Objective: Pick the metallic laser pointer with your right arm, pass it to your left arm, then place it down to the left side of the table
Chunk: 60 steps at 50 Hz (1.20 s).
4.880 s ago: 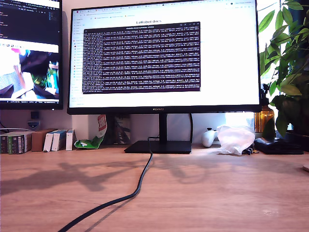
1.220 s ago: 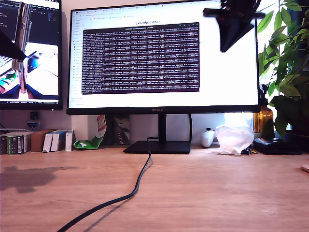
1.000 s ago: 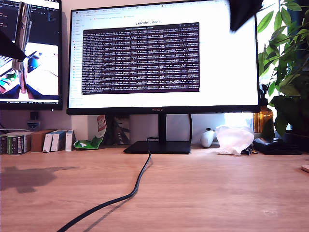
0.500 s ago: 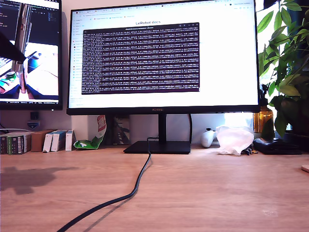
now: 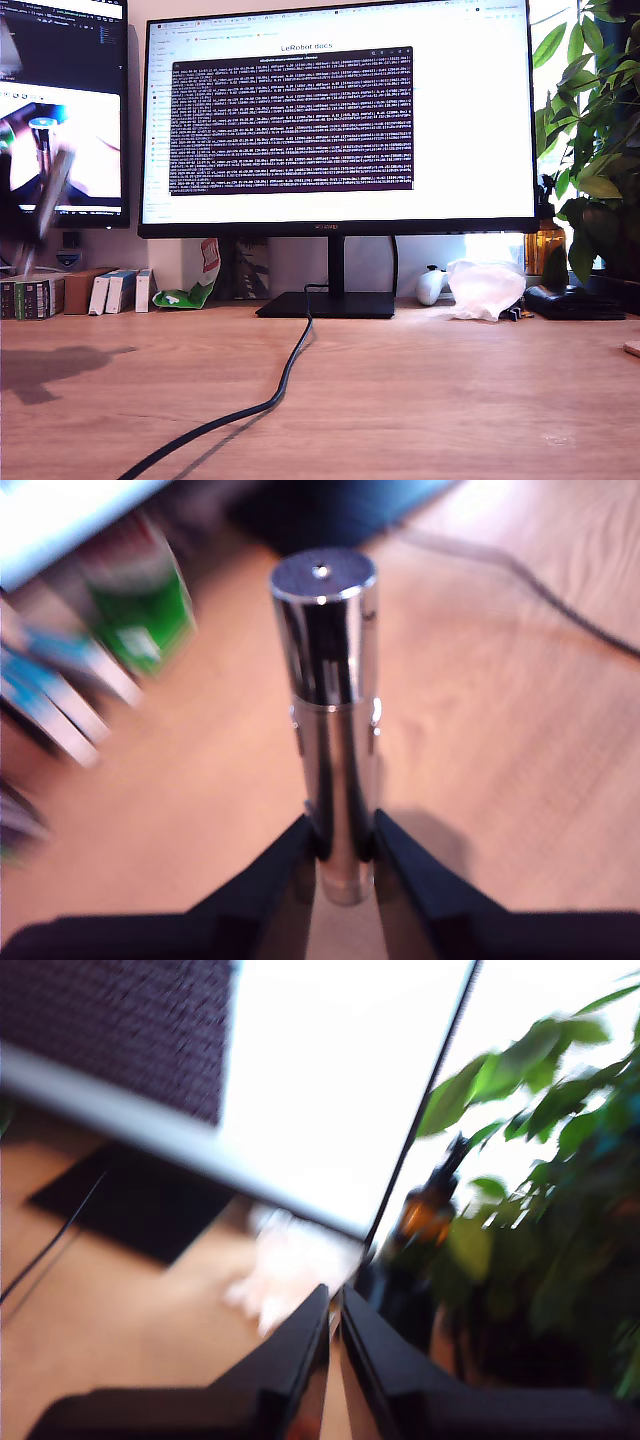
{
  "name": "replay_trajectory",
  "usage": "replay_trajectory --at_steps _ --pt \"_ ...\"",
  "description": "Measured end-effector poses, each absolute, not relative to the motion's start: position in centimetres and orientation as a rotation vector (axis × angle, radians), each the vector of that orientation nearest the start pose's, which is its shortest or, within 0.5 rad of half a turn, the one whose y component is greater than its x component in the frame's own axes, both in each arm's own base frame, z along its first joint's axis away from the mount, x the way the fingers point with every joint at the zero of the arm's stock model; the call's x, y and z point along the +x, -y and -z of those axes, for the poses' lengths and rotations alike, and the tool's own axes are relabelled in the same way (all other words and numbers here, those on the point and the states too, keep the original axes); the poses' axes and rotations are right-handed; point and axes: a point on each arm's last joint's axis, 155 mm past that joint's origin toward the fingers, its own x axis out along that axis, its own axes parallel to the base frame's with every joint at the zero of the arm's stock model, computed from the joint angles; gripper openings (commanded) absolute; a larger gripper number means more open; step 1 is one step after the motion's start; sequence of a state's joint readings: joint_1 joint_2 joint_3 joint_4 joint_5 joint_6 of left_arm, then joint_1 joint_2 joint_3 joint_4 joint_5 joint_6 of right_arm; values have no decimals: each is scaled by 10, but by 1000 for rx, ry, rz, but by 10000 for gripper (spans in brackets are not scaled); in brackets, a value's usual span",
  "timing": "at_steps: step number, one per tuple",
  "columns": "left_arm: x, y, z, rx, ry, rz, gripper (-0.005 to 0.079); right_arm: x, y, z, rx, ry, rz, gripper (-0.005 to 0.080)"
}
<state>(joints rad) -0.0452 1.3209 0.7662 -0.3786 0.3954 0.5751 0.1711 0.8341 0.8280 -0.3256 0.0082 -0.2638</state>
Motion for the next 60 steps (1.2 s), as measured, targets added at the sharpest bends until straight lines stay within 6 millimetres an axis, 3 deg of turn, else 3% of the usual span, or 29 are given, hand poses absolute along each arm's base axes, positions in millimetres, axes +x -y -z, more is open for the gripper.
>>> replay_trajectory --at_steps 7,18,35,44,60 --pt "334 84 -74 297 -942 663 -22 314 -55 -259 -293 -326 -217 -12" --pt "346 84 -72 217 -1128 673 -22 303 -56 -283 -311 -234 -227 -12" --pt "340 81 -38 124 -1398 665 -22 304 -61 -280 -331 -241 -259 -12" --pt "336 82 -25 69 -1484 672 -22 304 -61 -280 -352 -239 -262 -12" --pt "337 75 -20 10 -1535 650 -22 304 -63 -279 -352 -238 -271 -12"
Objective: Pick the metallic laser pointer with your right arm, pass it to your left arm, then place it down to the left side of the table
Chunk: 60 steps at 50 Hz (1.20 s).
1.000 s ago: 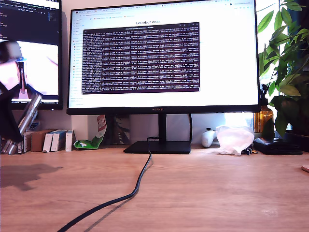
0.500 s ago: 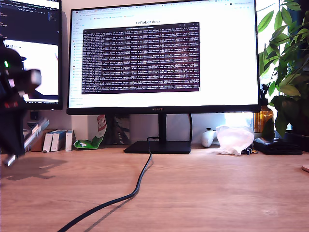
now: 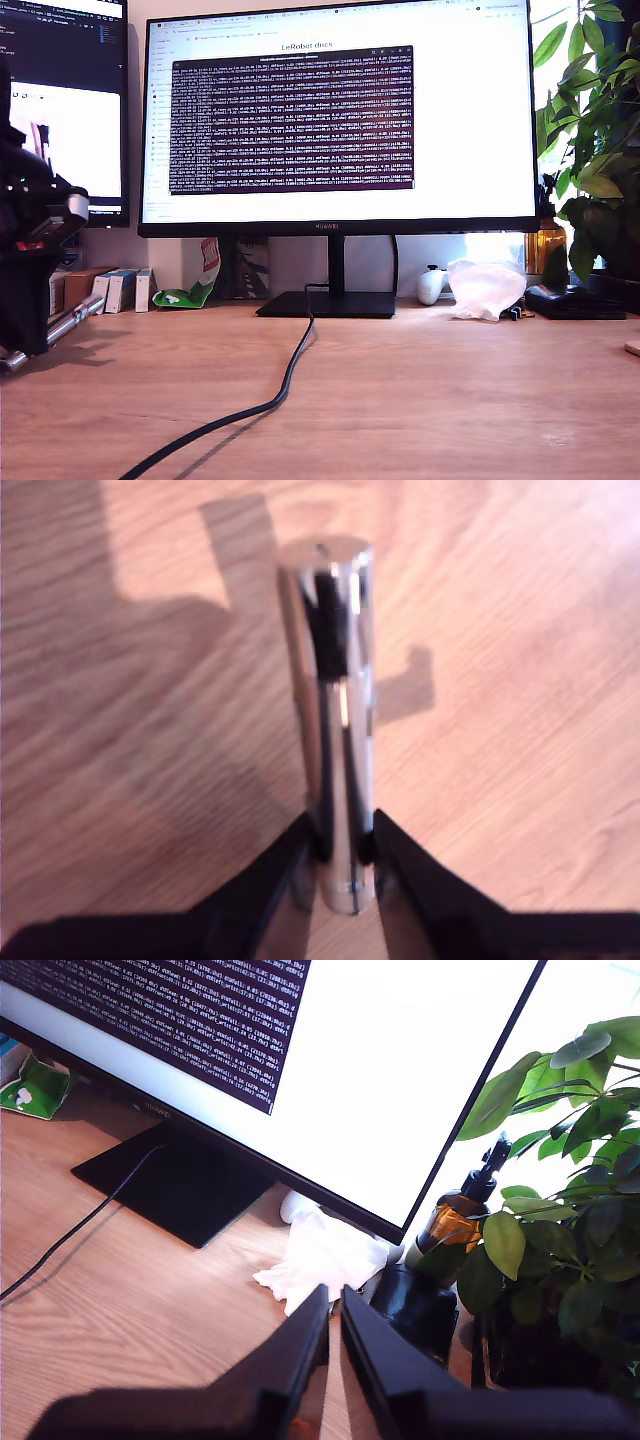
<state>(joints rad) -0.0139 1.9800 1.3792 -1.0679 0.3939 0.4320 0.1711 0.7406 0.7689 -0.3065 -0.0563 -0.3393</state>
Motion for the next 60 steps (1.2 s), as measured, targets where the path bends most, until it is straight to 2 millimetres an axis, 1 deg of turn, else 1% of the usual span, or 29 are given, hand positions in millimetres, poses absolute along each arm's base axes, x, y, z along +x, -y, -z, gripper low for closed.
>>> replay_trajectory --at_steps 3,5,7,14,19,23,30,37,42,46,49,54,56,59,60 --pt "337 73 -18 8 -1539 645 -20 303 -65 -279 -351 -236 -282 -12" --pt "338 73 -17 12 -1539 642 -2 303 -66 -280 -350 -235 -286 -12" --pt "338 71 -17 17 -1538 637 30 303 -66 -280 -350 -235 -287 -12" --pt "340 70 -16 26 -1536 629 198 303 -66 -280 -350 -235 -288 -12" --pt "340 70 -16 25 -1536 630 260 303 -66 -280 -350 -235 -288 -12" --pt "339 71 -17 23 -1538 632 280 303 -66 -280 -350 -235 -288 -12" --pt "338 71 -18 18 -1548 626 284 303 -66 -280 -350 -235 -288 -12" --pt "327 69 -20 -2 -1602 606 283 303 -66 -280 -350 -235 -289 -12" --pt "323 68 -22 -25 -1630 583 283 303 -66 -280 -350 -234 -290 -12" --pt "323 68 -28 -30 -1635 577 276 303 -67 -280 -350 -234 -291 -12" --pt "329 68 -39 -39 -1618 557 244 303 -67 -280 -349 -234 -291 -12" --pt "337 66 -67 -29 -1572 533 223 303 -67 -280 -349 -234 -291 -12" --pt "337 66 -81 -32 -1554 523 149 303 -67 -280 -349 -234 -291 -12" --pt "338 66 -101 -21 -1511 521 -21 303 -67 -281 -349 -227 -290 -12" --pt "339 66 -107 -15 -1493 521 -26 304 -67 -282 -349 -223 -289 -12"
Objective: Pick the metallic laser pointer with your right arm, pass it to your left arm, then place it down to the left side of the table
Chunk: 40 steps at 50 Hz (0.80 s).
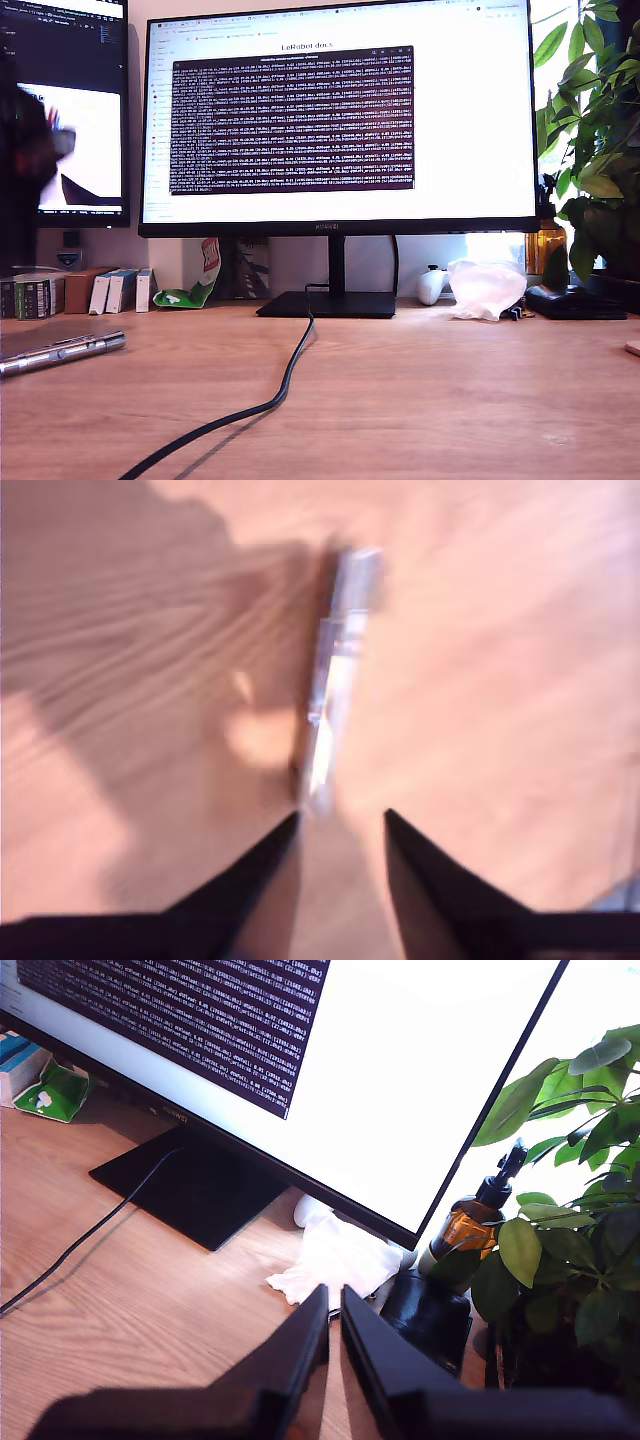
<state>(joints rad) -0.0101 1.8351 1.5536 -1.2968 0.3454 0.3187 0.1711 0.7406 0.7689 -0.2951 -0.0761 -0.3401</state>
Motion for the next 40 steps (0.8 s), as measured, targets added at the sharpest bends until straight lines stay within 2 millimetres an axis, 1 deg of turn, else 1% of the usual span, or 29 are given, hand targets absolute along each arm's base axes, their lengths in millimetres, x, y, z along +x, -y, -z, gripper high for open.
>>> replay_trajectory --at_steps 1,5,9,12,18,22,24,28,34,40 --pt "339 66 -112 -6 -1476 524 -11 304 -67 -284 -348 -218 -288 -12" --pt "344 66 -133 27 -1389 531 -14 305 -67 -287 -345 -205 -286 -12" --pt "351 70 -150 23 -1304 539 -14 305 -67 -288 -326 -202 -282 -12" --pt "355 77 -163 -3 -1248 558 -14 304 -67 -288 -300 -206 -279 -12" --pt "354 95 -193 -74 -1146 629 -14 305 -67 -291 -286 -198 -277 -12" --pt "364 105 -216 -76 -1026 677 -14 307 -66 -299 -221 -172 -259 -12" --pt "371 106 -227 -89 -985 666 -14 308 -63 -304 -149 -165 -236 -11" --pt "381 105 -240 -80 -932 650 -9 310 -52 -304 -109 -171 -171 -11" --pt "388 91 -242 -16 -909 572 -9 312 -18 -302 -125 -187 -23 0" --pt "398 79 -260 54 -825 492 -10 308 1 -309 -140 -166 40 0"
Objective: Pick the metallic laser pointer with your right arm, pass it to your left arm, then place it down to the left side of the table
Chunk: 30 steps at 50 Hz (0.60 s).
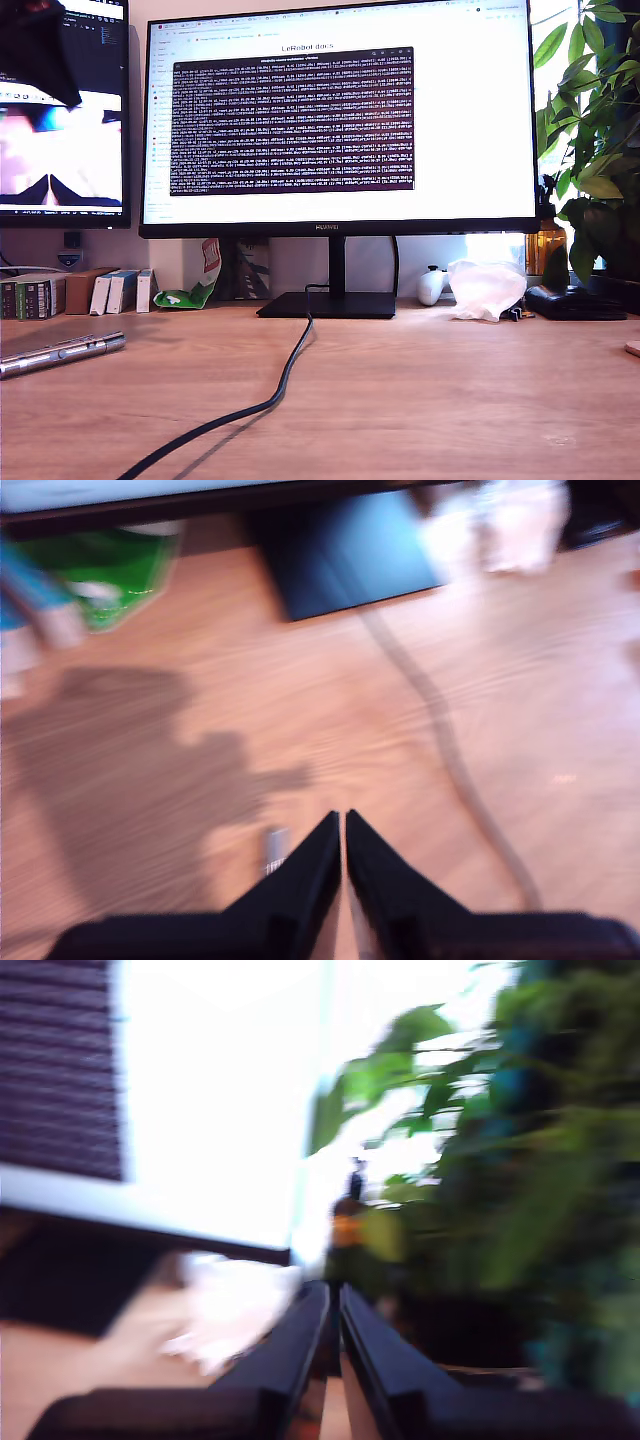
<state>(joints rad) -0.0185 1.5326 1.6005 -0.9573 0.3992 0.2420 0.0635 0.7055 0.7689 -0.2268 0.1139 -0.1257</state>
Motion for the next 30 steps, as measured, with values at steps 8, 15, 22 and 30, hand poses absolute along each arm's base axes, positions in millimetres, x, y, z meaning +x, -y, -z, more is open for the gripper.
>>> replay_trajectory --at_steps 8,15,22,30 --pt "390 69 -298 105 -710 431 -10 292 28 -335 -151 -78 127 0" --pt "386 62 -334 143 -573 382 -10 284 42 -333 -135 -30 175 1" --pt "376 55 -327 160 -531 340 -10 283 45 -292 -129 -77 176 1" --pt "366 44 -294 136 -532 268 -10 280 45 -265 -97 -121 175 0"
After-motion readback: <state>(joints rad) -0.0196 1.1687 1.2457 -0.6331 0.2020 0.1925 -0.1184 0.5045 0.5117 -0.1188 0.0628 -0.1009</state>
